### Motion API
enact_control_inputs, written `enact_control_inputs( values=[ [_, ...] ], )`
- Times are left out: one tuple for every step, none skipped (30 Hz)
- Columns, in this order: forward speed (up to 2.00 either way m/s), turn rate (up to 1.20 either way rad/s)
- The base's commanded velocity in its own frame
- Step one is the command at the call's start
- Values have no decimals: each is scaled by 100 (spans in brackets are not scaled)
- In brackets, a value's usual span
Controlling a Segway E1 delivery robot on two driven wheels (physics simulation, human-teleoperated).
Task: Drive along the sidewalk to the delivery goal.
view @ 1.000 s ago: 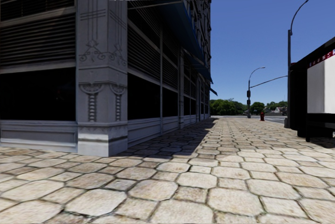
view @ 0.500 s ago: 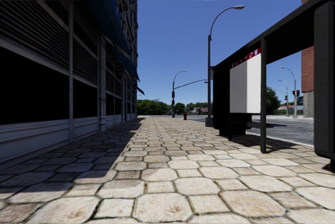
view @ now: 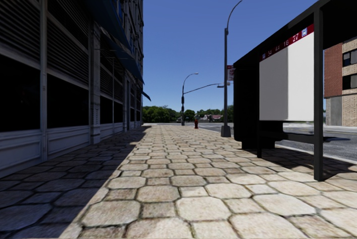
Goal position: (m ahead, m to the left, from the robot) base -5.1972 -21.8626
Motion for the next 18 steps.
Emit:
enact_control_inputs(
  values=[
    [200,0],
    [200,0],
    [200,0],
    [200,0],
    [200,0],
    [200,0],
    [200,0],
    [200,0],
    [200,0],
    [200,0],
    [200,0],
    [200,0],
    [200,0],
    [200,0],
    [200,0],
    [200,0],
    [200,0],
    [200,0]
  ],
)
